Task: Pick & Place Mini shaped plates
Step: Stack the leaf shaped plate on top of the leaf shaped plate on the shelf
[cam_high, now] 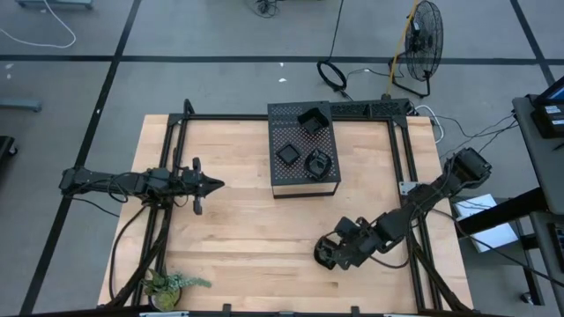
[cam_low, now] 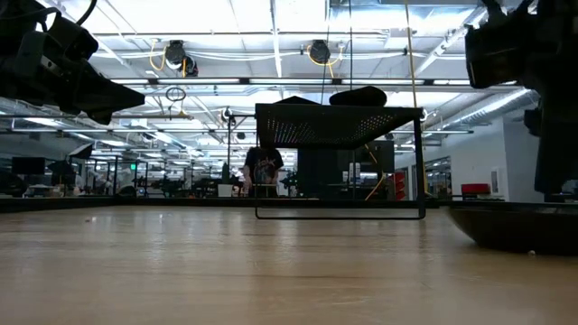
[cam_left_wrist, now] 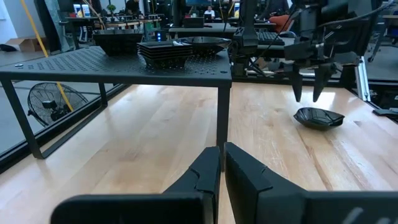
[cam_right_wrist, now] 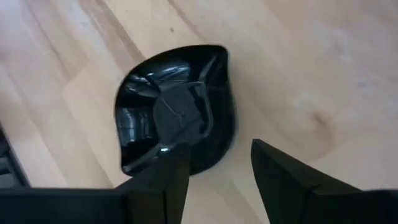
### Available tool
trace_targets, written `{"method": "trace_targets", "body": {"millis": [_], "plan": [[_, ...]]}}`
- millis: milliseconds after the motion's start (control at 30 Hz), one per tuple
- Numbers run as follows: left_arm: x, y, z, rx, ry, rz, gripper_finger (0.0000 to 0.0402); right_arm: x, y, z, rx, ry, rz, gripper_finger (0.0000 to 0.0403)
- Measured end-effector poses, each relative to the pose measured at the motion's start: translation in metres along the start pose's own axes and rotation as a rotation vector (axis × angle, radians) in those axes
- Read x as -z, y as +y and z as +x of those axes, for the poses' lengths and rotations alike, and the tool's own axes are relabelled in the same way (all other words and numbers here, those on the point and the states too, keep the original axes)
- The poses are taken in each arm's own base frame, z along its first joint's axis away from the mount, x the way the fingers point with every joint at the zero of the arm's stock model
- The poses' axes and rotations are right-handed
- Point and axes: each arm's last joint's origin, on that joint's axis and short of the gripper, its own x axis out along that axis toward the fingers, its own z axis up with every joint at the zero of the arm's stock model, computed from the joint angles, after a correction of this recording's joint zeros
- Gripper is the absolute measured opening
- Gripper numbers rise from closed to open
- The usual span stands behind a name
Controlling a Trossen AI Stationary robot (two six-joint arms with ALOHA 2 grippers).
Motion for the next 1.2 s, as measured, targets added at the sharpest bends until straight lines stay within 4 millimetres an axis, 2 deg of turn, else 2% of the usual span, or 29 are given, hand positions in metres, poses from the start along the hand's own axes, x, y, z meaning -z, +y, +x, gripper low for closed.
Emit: {"method": "trace_targets", "body": {"millis": [167, 300, 500, 800, 1200], "plan": [[0.000, 0.000, 0.000, 0.000, 0.000, 0.000, 0.0026, 0.011, -0.012, 0.008, 0.026, 0.014, 0.021, 0.0158], [0.000, 0.000, 0.000, 0.000, 0.000, 0.000, 0.0026, 0.013, -0.017, 0.015, -0.021, 0.003, 0.050, 0.0158], [0.000, 0.000, 0.000, 0.000, 0.000, 0.000, 0.0026, 0.014, -0.016, 0.020, -0.111, -0.018, 0.067, 0.0157], [0.000, 0.000, 0.000, 0.000, 0.000, 0.000, 0.0026, 0.013, -0.016, 0.020, -0.106, -0.047, 0.056, 0.0157], [0.000, 0.000, 0.000, -0.001, 0.001, 0.000, 0.0026, 0.015, -0.017, 0.030, -0.088, -0.043, 0.052, 0.0157]]}}
